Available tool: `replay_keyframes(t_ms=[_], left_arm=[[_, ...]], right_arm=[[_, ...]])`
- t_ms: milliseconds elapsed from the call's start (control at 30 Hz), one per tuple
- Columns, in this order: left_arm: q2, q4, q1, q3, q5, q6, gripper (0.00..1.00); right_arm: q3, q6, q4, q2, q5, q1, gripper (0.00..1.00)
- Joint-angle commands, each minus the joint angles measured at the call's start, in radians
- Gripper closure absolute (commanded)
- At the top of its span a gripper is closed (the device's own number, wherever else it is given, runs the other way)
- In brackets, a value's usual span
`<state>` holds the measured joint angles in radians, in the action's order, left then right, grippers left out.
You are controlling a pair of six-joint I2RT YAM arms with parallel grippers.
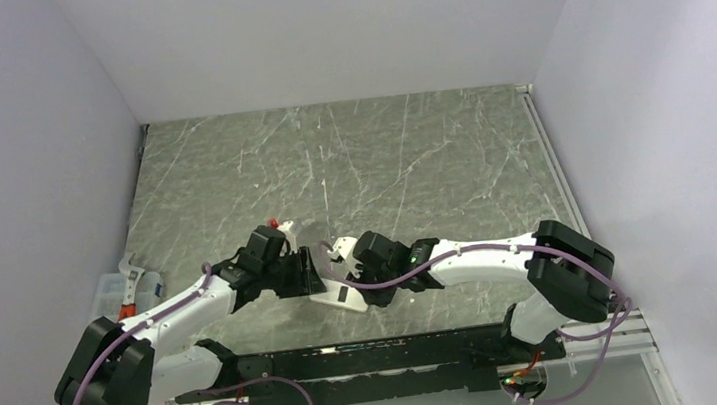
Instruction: Load the batteries into the remote control
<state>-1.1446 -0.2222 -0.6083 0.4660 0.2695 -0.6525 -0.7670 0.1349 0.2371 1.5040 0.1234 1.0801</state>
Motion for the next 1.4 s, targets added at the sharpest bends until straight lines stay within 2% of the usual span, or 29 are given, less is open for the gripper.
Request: replay_keyframes(t_ms=[0,100,567,867,1267,1367], left_arm=[[-0.018,0.056,-0.008,-0.001,0.081,-0.003,0.5],[-0.019,0.05,-0.008,0.0,0.079,-0.001,0.51],[-0.014,-0.006,-0.008,0.022,0.02,0.008,0.44],[-0.003,-0.068,-0.008,0.065,-0.026,-0.002,0.42],[0.081,-0.193,-0.008,0.16,-0.096,-0.036,0.39],[0.1,-0.222,-0.008,0.189,-0.11,-0.047,0.38]], right_arm=[[0.006,0.023,-0.116,0.039,0.053,0.007,0.84],[0.003,0.021,-0.113,0.036,0.048,0.007,0.84],[-0.011,-0.011,-0.047,-0.034,-0.018,-0.009,0.69],[-0.025,-0.046,0.008,-0.133,-0.071,-0.043,0.59],[0.026,-0.087,-0.034,-0.286,-0.121,-0.106,0.35],[0.048,-0.094,-0.045,-0.329,-0.143,-0.121,0.26]])
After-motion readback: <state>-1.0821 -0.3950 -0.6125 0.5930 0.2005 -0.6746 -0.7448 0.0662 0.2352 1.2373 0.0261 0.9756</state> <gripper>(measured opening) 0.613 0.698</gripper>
